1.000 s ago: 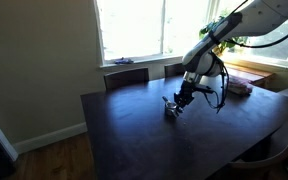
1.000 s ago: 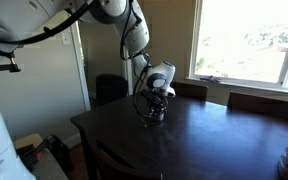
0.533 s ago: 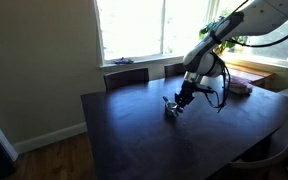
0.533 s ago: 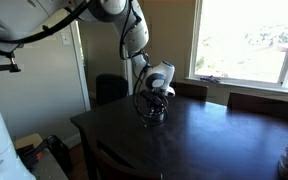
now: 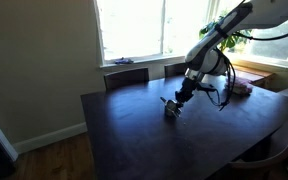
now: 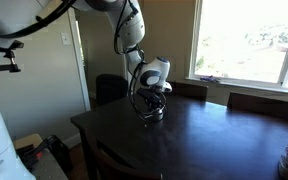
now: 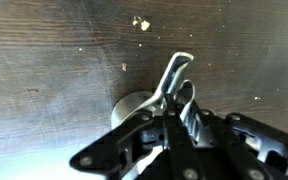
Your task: Unstack the measuring cups
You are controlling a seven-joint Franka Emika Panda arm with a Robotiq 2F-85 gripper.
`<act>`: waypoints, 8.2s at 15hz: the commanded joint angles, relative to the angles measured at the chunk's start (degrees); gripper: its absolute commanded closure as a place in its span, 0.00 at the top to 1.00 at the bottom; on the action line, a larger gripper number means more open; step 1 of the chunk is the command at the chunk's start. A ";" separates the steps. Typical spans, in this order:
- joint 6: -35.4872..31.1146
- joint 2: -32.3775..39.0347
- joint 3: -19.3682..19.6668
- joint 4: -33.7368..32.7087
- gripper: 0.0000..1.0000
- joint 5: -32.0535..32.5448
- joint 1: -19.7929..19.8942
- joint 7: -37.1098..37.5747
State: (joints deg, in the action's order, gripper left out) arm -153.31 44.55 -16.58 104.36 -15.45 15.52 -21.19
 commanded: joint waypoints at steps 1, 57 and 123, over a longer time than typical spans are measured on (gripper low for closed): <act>-3.19 -6.11 -2.71 7.54 0.07 -2.11 2.81 -3.01; 4.06 1.93 -6.16 -3.09 0.98 -9.28 10.84 -2.38; -4.94 -9.39 1.14 8.94 0.10 -2.73 4.09 -3.03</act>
State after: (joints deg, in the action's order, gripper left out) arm -156.44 37.71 -15.09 110.32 -16.25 17.76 -24.46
